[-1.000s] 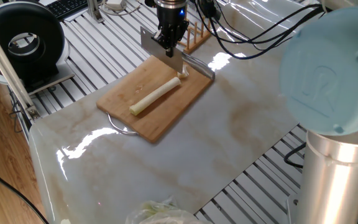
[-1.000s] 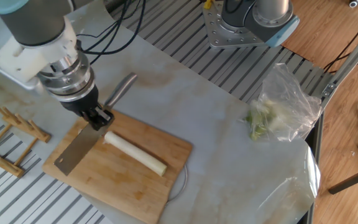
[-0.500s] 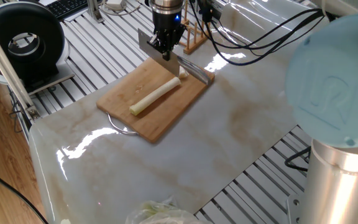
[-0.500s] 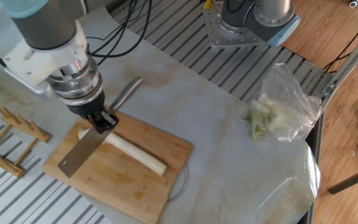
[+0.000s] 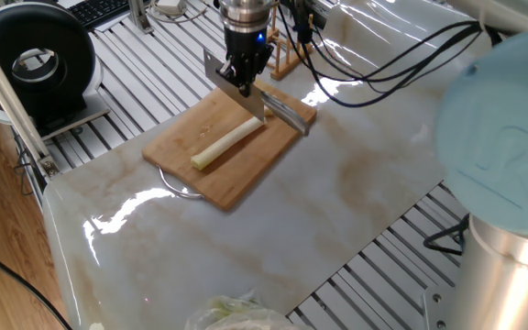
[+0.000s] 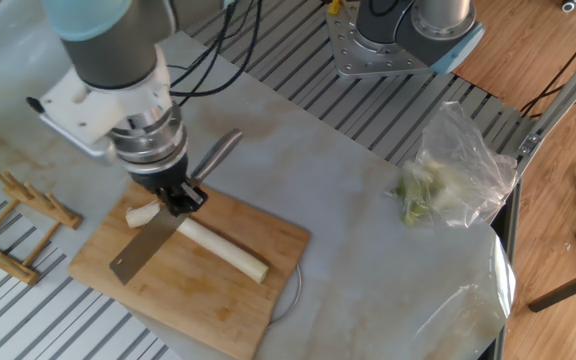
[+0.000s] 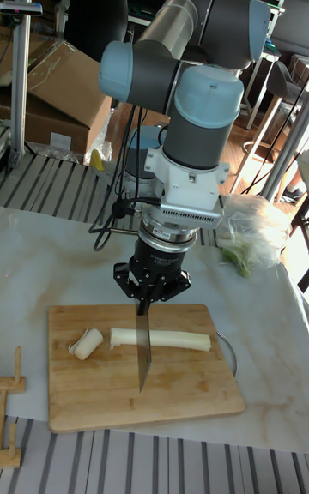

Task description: Chop the scallions

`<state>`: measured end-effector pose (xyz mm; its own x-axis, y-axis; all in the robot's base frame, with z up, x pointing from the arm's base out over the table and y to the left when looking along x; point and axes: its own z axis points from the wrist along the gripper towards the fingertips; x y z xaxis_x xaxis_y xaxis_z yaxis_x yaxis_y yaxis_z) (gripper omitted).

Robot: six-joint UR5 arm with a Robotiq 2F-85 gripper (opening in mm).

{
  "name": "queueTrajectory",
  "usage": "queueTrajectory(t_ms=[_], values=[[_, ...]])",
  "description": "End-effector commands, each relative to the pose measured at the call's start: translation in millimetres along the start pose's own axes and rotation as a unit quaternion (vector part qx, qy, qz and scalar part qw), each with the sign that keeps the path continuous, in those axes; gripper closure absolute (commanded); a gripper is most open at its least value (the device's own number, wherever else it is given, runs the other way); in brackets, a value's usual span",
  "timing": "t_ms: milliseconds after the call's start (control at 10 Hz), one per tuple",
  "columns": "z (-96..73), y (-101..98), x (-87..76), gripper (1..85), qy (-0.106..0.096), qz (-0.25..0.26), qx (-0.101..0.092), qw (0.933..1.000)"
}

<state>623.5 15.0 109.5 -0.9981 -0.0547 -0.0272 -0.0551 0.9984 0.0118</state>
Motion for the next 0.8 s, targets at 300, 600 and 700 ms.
queueTrajectory(t_ms=[300,600,700], values=[[13.0,11.7,11.1,84.3,-0.020,0.000,-0.007,0.9998],[12.3,11.9,20.1,84.3,-0.018,-0.001,-0.010,0.9998],[15.0,12.1,21.1,84.3,-0.022,0.000,-0.008,0.9997]])
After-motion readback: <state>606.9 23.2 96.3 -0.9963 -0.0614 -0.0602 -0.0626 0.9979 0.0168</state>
